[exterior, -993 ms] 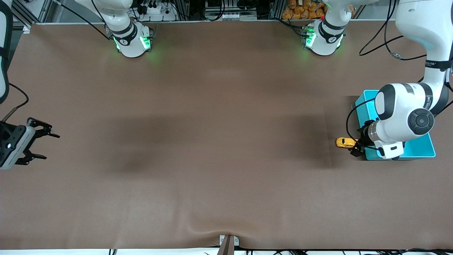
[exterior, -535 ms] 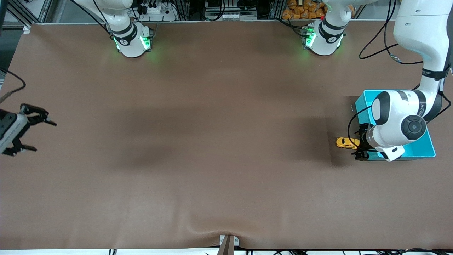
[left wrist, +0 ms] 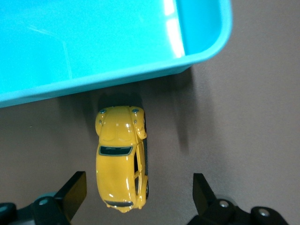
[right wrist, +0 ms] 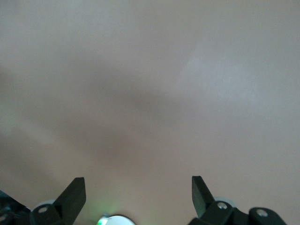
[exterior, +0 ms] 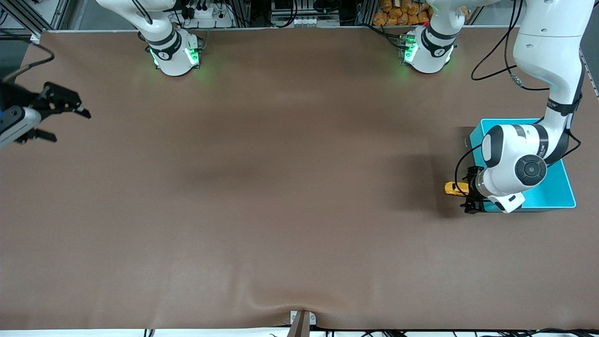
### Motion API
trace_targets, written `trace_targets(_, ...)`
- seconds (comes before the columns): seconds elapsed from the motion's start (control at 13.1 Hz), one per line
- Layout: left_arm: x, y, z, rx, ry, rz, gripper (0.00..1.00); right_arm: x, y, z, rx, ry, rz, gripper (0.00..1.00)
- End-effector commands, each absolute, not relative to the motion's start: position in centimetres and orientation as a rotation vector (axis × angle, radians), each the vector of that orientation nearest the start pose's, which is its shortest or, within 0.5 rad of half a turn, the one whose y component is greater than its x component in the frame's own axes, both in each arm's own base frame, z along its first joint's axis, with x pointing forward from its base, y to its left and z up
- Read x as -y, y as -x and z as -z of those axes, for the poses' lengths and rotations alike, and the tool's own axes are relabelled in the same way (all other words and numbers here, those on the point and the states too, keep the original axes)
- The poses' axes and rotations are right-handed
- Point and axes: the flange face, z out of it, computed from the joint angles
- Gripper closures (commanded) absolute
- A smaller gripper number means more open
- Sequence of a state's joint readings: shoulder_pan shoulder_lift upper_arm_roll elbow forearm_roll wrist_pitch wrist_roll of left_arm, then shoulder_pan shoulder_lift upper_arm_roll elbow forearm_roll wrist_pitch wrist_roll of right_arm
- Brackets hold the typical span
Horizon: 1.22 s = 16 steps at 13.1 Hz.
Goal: Wind and store yellow beetle car
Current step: 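Grasp the yellow car with the left gripper and lift it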
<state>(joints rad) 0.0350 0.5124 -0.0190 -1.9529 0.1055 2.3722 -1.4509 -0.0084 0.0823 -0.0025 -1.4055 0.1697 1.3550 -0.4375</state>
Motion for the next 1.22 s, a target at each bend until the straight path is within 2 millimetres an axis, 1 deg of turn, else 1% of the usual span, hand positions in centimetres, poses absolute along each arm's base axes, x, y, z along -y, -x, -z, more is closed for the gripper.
trace_targets(0.0, -1.5, -60.2, -19.5, 1.95, 2.336, 0.004, 0.0, -1.7, -52.3, -64.4, 0.506, 2.94, -0.172, 0.0)
trace_targets(0.08, -1.5, -60.0, -19.2, 1.936, 2.345, 0.002, 0.0, -1.8, -51.6, -64.5, 0.459, 2.96, -0.18, 0.0)
trace_targets(0.15, -1.9, -59.8, -19.2, 1.93, 2.347, 0.002, 0.0, -2.3, -51.1, -64.4, 0.375, 2.975, -0.197, 0.0)
trace_targets(0.23, -2.0, -59.6, -19.1, 1.922, 2.347, -0.002, 0.04, -2.7, -50.3, -64.3, 0.281, 2.989, -0.212, 0.0)
trace_targets(0.31, -2.0, -59.6, -19.1, 1.917, 2.349, 0.001, 0.15, -2.9, -49.8, -64.4, 0.201, 3.001, -0.216, 0.0)
trace_targets(0.38, -2.0, -59.6, -19.1, 1.917, 2.349, 0.001, 0.29, -2.5, -49.8, -64.4, 0.185, 3.015, -0.223, 0.0)
trace_targets(0.53, -1.9, -59.4, -19.0, 1.904, 2.352, -0.001, 0.64, 0.9, -49.9, -64.1, 0.095, 3.009, -0.216, 0.0)
trace_targets(0.61, -1.8, -59.4, -19.1, 1.895, 2.356, 0.005, 0.73, 2.1, -50.0, -64.0, 0.064, 3.007, -0.204, 0.0)
trace_targets(0.69, -1.8, -59.4, -19.4, 1.899, 2.357, 0.01, 0.84, 2.4, -50.1, -63.6, 0.059, 3.008, -0.197, 0.0)
trace_targets(0.76, -1.9, -59.5, -19.7, 1.901, 2.359, 0.016, 0.92, 2.6, -50.1, -63.2, 0.056, 3.009, -0.187, 0.0)
trace_targets(0.84, -1.7, -59.6, -20.3, 1.902, 2.365, 0.028, 0.94, 2.7, -49.8, -63.1, 0.051, 3.008, -0.18, 0.0)
trace_targets(0.99, -0.9, -60.0, -22.2, 1.901, 2.385, 0.062, 0.95, 3.0, -49.8, -62.8, 0.042, 3.012, -0.139, 0.0)
trace_targets(1.15, 0.7, -60.4, -25.3, 1.867, 2.419, 0.093, 0.95, 3.3, -50.0, -62.6, 0.039, 3.048, -0.107, 0.0)
